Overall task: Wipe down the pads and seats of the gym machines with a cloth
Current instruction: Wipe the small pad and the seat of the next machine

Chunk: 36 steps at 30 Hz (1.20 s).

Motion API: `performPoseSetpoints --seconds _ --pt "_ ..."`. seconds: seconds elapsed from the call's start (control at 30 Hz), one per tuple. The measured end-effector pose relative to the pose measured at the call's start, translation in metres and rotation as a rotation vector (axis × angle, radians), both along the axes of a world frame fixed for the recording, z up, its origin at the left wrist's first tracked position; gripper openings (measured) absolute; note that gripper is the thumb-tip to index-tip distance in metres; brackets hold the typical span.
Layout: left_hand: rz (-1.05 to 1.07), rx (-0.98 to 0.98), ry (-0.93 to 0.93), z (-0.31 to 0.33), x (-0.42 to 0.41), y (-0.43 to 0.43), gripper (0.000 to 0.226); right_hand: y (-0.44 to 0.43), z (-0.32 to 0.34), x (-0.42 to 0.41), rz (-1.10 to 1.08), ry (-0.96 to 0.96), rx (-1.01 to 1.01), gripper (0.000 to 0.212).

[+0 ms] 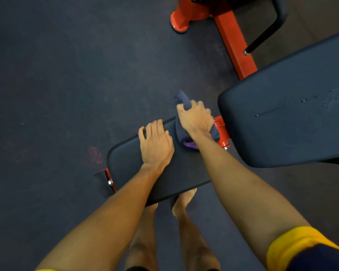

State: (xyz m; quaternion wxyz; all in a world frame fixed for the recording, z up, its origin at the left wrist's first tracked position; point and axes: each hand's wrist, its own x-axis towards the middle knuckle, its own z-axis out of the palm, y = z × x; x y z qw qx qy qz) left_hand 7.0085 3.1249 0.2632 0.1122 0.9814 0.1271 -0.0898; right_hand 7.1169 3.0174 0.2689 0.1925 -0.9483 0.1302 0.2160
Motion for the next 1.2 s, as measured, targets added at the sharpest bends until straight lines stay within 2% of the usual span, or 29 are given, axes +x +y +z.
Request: performPoseSetpoints --seconds 0.07,0.13,0.2,0.27,0.33,0.5,0.6,0.73,0.83,1.0,1.2 --pt "-0.007 0.049 0.016 -0.004 0.002 -0.001 0.051 0.002 -0.003 0.003 0.004 0.006 -0.007 0.052" --pt "0.005 0.065 0.027 -0.006 0.001 -0.002 0.050 -0.007 -0.008 -0.027 0.117 -0.200 -0.025 0.051" --pt "0.010 0.070 0.029 -0.005 0.001 -0.004 0.049 -0.020 -0.008 -0.067 0.276 -0.292 -0.002 0.063" --pt "0.007 0.078 0.037 -0.004 0.003 -0.005 0.048 -0.030 -0.011 -0.073 0.320 -0.264 0.010 0.071" --pt "0.011 0.084 0.047 -0.001 0.003 -0.005 0.048 -0.027 -0.011 -0.052 0.267 -0.199 0.014 0.073" --pt "0.015 0.079 0.055 0.002 0.007 -0.006 0.049 -0.017 -0.003 0.009 0.097 0.026 0.062 0.053" --pt "0.013 0.089 0.062 0.002 0.006 -0.006 0.049 -0.019 -0.006 -0.020 0.123 -0.077 0.041 0.054" --pt "0.013 0.089 0.067 0.003 0.007 -0.007 0.051 -0.034 -0.002 -0.087 0.284 -0.214 -0.032 0.079" --pt "0.021 0.090 0.079 0.004 0.008 -0.008 0.051 -0.037 -0.005 -0.073 0.281 -0.158 0.007 0.081" --pt "0.000 0.100 0.052 0.001 0.007 -0.007 0.047 -0.013 -0.007 -0.010 0.009 -0.029 0.043 0.066" --pt "-0.002 0.084 0.046 0.003 0.005 -0.008 0.047 -0.036 -0.004 -0.108 0.243 -0.164 -0.050 0.081"
